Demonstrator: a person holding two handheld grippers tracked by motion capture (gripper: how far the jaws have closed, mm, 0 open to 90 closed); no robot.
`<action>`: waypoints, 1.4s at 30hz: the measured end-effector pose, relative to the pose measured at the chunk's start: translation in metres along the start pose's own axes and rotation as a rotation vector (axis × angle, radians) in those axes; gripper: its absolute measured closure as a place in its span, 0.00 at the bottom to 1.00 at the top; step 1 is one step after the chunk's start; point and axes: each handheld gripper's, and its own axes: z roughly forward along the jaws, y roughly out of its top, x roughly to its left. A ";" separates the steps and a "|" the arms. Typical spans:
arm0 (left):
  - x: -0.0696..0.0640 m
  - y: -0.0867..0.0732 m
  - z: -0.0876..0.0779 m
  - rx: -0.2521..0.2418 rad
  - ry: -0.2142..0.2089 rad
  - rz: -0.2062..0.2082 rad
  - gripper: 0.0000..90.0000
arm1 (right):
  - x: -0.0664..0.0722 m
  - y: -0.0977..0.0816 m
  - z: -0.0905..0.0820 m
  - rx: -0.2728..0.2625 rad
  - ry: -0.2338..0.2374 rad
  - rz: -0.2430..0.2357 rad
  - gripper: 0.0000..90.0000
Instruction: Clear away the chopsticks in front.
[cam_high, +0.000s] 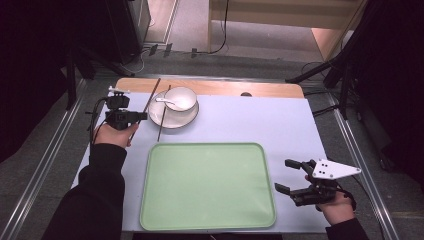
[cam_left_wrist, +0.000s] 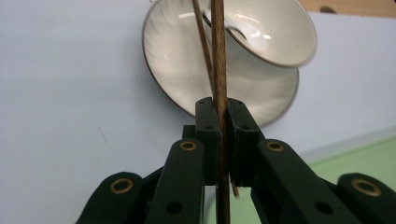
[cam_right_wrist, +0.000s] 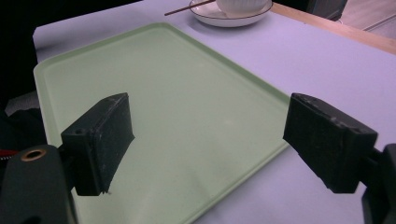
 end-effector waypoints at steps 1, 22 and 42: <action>-0.003 -0.004 -0.003 0.003 -0.006 0.004 0.95 | 0.000 0.000 0.000 0.001 0.000 -0.001 0.18; -0.045 -0.076 -0.028 0.033 -0.107 0.065 0.95 | -0.002 0.002 0.005 0.002 0.003 -0.004 0.18; -0.061 -0.160 -0.010 0.140 -0.089 0.015 0.95 | -0.002 0.006 0.008 -0.005 0.018 -0.020 0.18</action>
